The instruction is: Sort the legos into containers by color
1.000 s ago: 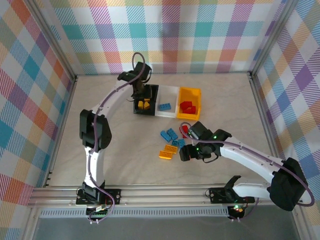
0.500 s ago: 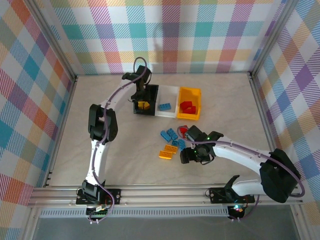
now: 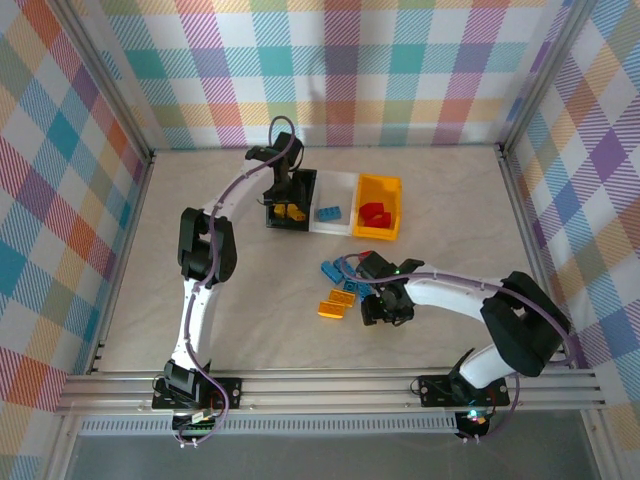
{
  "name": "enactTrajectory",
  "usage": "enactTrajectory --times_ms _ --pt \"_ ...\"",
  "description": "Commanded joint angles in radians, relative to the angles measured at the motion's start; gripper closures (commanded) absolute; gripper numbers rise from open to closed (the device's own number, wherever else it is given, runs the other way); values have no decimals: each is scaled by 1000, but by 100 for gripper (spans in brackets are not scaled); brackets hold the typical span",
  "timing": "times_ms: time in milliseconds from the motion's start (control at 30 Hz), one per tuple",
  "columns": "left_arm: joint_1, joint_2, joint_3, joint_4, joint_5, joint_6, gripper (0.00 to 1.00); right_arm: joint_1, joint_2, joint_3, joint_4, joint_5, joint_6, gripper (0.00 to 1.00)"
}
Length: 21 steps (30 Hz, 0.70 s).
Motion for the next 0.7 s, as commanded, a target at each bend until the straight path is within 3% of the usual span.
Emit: enactTrajectory --times_ms 0,333,667 --pt "8 -29 18 -26 22 -6 38 2 24 27 65 12 2 36" --pt "1 -179 -91 -3 37 -16 38 2 27 55 78 54 -34 32" --pt "-2 -325 -276 46 47 -30 37 1 100 114 76 56 -67 40"
